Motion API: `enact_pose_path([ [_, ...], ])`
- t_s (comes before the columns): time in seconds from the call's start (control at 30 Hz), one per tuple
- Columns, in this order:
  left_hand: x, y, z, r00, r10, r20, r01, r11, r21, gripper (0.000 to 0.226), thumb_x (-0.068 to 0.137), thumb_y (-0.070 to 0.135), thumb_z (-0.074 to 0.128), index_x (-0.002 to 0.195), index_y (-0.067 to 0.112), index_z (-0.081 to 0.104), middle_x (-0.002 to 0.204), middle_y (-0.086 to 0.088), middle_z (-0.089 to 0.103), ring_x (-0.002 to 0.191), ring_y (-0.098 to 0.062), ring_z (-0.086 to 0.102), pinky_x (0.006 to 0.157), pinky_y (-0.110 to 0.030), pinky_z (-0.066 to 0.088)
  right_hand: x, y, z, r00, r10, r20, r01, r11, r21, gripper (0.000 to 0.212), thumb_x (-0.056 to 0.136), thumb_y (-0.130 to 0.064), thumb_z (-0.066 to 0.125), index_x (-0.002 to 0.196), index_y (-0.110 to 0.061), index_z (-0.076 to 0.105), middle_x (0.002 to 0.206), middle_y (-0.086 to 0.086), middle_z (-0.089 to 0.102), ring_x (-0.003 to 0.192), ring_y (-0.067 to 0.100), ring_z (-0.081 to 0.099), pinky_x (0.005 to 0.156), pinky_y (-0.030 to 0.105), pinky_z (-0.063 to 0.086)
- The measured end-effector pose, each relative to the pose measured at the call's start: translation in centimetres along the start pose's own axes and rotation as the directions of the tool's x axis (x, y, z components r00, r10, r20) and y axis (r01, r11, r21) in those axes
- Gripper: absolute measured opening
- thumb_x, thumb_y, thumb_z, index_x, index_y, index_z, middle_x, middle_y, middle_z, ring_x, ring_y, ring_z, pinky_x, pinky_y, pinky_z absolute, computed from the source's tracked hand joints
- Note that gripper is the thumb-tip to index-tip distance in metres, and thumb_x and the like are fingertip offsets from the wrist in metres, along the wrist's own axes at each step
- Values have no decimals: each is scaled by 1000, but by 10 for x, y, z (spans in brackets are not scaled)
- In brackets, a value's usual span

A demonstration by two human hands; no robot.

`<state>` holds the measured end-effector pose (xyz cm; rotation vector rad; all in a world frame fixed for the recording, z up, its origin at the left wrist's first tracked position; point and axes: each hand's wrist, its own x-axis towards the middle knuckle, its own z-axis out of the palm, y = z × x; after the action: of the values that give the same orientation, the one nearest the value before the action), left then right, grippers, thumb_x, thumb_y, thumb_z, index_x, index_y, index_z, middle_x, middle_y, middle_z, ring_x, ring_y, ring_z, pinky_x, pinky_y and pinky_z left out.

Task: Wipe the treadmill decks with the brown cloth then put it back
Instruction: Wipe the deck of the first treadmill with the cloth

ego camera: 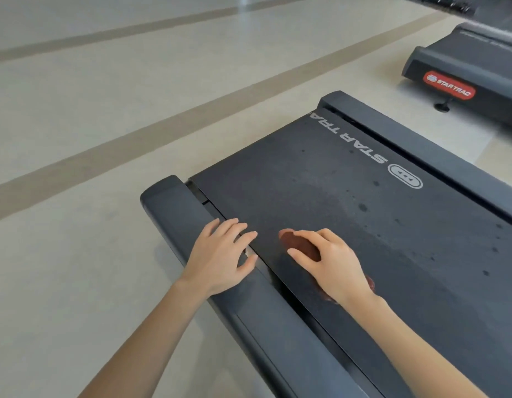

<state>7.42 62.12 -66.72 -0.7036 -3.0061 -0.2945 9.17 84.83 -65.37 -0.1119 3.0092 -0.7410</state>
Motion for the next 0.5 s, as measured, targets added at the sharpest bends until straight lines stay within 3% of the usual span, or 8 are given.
enact_pose_path([
  [0.13,-9,-16,-72,999,-46,3,46,999,-21,42,81,44,51,110,18,69,111,-1,68,110,-22,60,96,-42,45,5,-53,-54,998,27,-58,-29,999,-34,38,84,-57,56,118,-39,58,101,-15,53,93,9,53,68,25,41],
  [0.27,-17,-21,-151,998,-70,-5,70,997,-38,43,82,44,54,114,19,66,115,-2,66,112,-23,58,97,-46,44,4,-116,-112,994,-42,-101,32,995,-97,36,81,-51,64,114,-35,63,99,-12,59,87,13,57,61,24,39],
  [0.5,-25,-14,-297,999,-42,27,43,999,-23,48,84,49,52,122,21,61,124,-4,62,121,-24,53,99,-50,42,6,-224,-215,969,-149,-196,131,986,-103,33,74,-33,79,104,-23,70,90,-5,64,74,18,62,54,28,51],
])
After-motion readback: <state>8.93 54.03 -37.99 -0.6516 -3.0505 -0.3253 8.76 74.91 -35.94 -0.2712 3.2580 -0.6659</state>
